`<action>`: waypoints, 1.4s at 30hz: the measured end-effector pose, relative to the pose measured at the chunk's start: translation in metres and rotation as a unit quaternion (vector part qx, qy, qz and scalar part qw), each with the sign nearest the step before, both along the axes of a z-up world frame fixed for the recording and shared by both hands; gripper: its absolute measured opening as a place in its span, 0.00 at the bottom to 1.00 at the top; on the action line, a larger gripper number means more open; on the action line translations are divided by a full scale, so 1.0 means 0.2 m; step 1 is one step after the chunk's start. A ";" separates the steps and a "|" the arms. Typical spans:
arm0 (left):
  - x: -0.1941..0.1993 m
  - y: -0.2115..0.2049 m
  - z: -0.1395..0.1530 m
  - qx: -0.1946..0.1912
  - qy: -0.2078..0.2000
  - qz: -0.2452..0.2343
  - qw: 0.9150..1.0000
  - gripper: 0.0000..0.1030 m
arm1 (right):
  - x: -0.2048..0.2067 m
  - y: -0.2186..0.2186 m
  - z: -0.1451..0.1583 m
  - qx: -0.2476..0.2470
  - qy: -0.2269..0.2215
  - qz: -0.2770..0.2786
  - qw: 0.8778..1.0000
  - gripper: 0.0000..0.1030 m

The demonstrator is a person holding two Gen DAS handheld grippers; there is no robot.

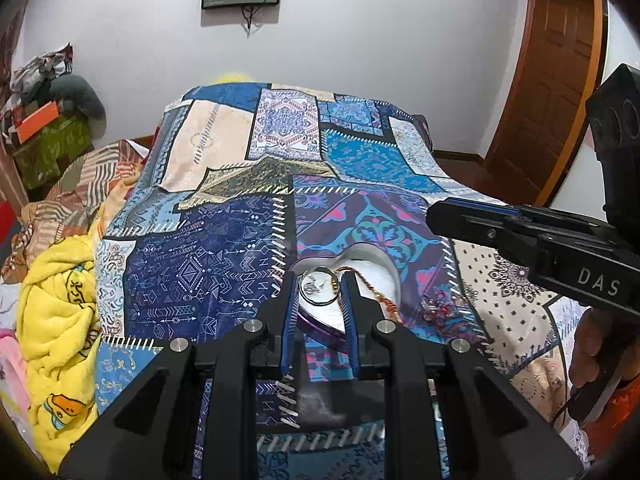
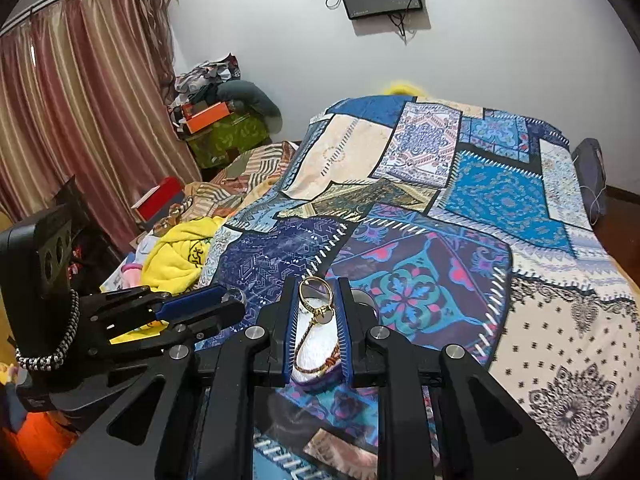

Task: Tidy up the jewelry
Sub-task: 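Carry the silver ring with the left tool while the right tool carries the gold ring to the tin, then open the left tool over the tin while the right tool drops the gold ring inside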

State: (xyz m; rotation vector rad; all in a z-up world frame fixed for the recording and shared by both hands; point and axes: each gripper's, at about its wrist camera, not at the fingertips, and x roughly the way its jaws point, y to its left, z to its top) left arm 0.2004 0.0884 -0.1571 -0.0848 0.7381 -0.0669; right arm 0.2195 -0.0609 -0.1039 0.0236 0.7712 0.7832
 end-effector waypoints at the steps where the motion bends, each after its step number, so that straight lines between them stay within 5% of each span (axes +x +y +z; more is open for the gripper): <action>1: 0.01 0.01 -0.01 -0.001 0.002 0.000 1.000 0.20 | 0.01 0.01 -0.01 -0.001 0.004 0.001 1.000 0.16; 24: 0.16 -0.04 -0.21 -0.014 0.042 -0.044 0.998 0.20 | 0.14 0.12 -0.25 -0.022 0.082 0.010 0.996 0.16; 42: 0.11 -0.02 -0.14 -0.015 0.047 -0.025 0.998 0.23 | 0.09 0.07 -0.14 -0.042 0.050 0.000 0.998 0.18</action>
